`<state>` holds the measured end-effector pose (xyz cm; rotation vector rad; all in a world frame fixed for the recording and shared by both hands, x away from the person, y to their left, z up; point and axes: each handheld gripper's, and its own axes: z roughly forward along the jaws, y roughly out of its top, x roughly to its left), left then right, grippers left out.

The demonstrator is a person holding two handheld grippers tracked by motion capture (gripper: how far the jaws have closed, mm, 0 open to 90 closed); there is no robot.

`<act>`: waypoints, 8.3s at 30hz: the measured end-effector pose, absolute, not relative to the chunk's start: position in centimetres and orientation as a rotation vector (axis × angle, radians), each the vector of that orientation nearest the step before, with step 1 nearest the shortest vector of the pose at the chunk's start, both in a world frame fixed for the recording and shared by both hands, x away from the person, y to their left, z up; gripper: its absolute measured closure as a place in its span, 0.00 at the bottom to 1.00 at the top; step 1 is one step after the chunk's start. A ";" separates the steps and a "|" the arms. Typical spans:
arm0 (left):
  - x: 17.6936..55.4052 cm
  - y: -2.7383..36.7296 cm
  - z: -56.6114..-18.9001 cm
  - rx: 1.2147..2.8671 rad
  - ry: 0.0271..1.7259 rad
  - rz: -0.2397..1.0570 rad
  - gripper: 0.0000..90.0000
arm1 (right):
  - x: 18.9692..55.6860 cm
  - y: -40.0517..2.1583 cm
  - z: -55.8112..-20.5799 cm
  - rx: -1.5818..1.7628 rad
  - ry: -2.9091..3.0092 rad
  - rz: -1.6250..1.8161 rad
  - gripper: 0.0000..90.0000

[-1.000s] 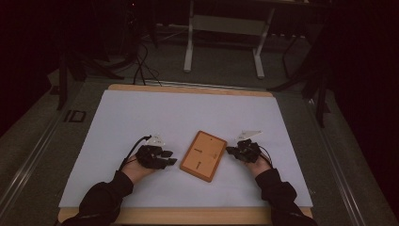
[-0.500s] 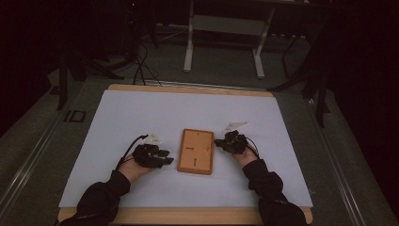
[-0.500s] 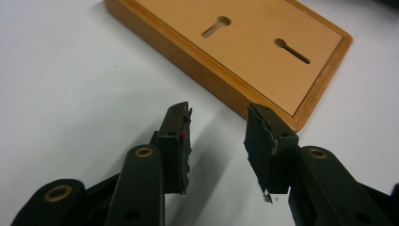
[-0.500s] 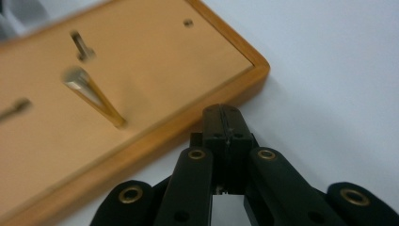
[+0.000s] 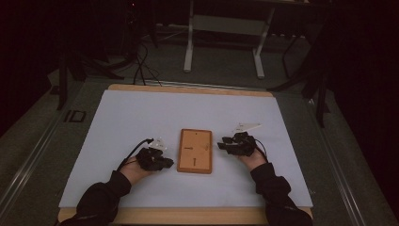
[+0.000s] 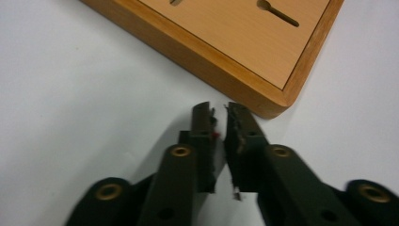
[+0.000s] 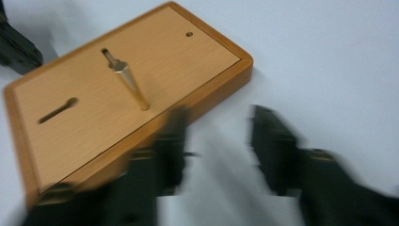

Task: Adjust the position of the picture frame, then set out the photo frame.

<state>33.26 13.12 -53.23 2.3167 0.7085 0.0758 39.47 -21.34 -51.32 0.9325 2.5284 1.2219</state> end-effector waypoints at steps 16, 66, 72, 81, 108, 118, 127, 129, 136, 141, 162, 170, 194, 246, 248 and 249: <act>32.4 9.2 -53.0 2.370 0.603 0.031 1.00 | 34.5 -26.6 -49.7 1.011 2.411 1.393 0.17; 44.0 -1.2 -49.0 2.299 0.665 0.193 1.00 | 30.0 -28.5 -50.3 0.977 2.348 1.442 0.18; 47.1 -3.0 -49.7 2.328 0.700 0.227 1.00 | 30.0 -28.5 -50.4 0.979 2.351 1.457 0.18; 49.1 -3.3 -50.8 2.384 0.721 0.235 1.00 | 29.8 -28.3 -50.5 0.959 2.367 1.447 0.18; 44.7 1.7 -51.7 2.450 0.747 0.225 1.00 | 29.9 -28.4 -50.4 0.977 2.362 1.445 0.18; 41.8 3.6 -51.8 2.451 0.765 0.217 1.00 | 30.0 -27.9 -50.3 0.969 2.373 1.445 0.18; 40.3 4.4 -51.9 2.468 0.763 0.192 1.00 | 30.0 -27.5 -50.3 0.963 2.377 1.445 0.18; 40.1 4.5 -52.0 2.464 0.764 0.188 1.00 | 30.1 -27.4 -50.3 0.963 2.378 1.445 0.18; 39.9 5.1 -51.5 2.440 0.792 0.209 0.98 | 30.2 -27.3 -50.4 0.963 2.381 1.448 0.18; 39.6 6.2 -50.3 2.409 0.803 0.177 0.82 | 30.2 -27.3 -50.4 0.954 2.390 1.438 0.18; 35.9 5.1 -46.9 2.352 0.639 0.107 0.64 | 29.8 -27.0 -50.2 0.895 2.418 1.447 0.18; 35.9 4.0 -47.4 2.369 0.605 0.083 0.63 | 29.7 -26.7 -50.4 0.880 2.439 1.438 0.18; 37.1 1.6 -48.6 2.410 0.541 0.163 0.79 | 28.8 -24.9 -50.5 0.749 2.573 1.298 0.15; 41.9 2.2 -48.9 2.416 0.495 -0.188 0.93 | 22.4 -19.9 -55.3 -0.405 1.983 0.295 0.74; 41.9 2.2 -48.9 2.416 0.494 -0.189 0.93 | 22.3 -19.9 -55.4 -0.418 1.971 0.283 0.75; 41.9 2.2 -48.9 2.418 0.488 -0.188 0.93 | 22.4 -19.9 -55.4 -0.423 1.972 0.287 0.75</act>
